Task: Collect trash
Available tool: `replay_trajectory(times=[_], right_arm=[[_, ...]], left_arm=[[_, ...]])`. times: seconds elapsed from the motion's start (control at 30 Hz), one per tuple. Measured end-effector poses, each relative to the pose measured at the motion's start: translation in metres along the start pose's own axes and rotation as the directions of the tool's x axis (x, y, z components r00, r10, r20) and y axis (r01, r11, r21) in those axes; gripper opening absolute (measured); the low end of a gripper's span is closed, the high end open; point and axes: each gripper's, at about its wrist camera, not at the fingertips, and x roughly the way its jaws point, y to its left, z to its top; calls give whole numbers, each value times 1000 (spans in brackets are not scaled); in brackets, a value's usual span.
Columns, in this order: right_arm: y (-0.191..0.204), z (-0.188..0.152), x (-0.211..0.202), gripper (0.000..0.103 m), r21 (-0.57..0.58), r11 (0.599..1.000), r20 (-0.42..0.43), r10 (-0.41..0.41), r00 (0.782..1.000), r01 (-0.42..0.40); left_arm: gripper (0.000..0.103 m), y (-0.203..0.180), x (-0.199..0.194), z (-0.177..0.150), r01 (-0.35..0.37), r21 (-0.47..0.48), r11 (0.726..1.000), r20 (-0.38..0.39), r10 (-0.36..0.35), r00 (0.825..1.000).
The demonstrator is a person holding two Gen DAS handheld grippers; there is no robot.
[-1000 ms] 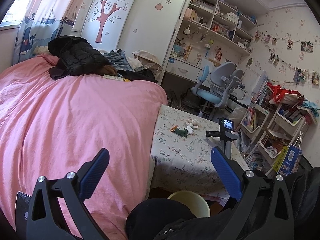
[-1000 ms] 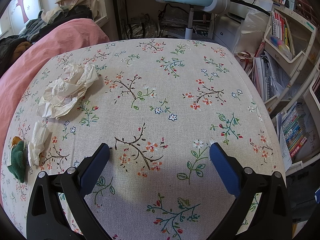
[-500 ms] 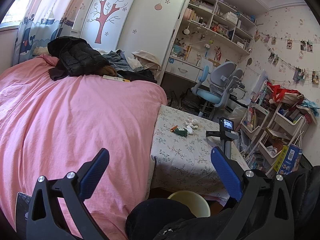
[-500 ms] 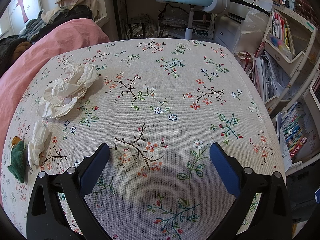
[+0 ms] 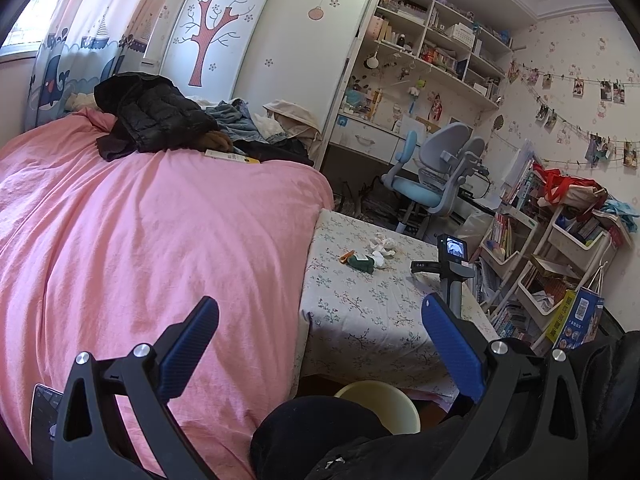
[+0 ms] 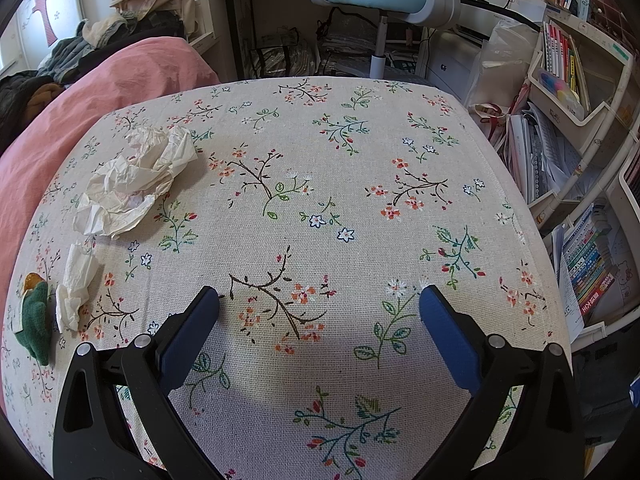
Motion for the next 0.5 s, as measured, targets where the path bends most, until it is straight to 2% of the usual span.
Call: replay_trajectory(times=[0.5], right_arm=[[0, 0, 0, 96, 0, 1000, 0, 0, 1000, 0]], left_arm=[[97, 5, 1, 4, 16, -17, 1000, -8, -16, 1000]])
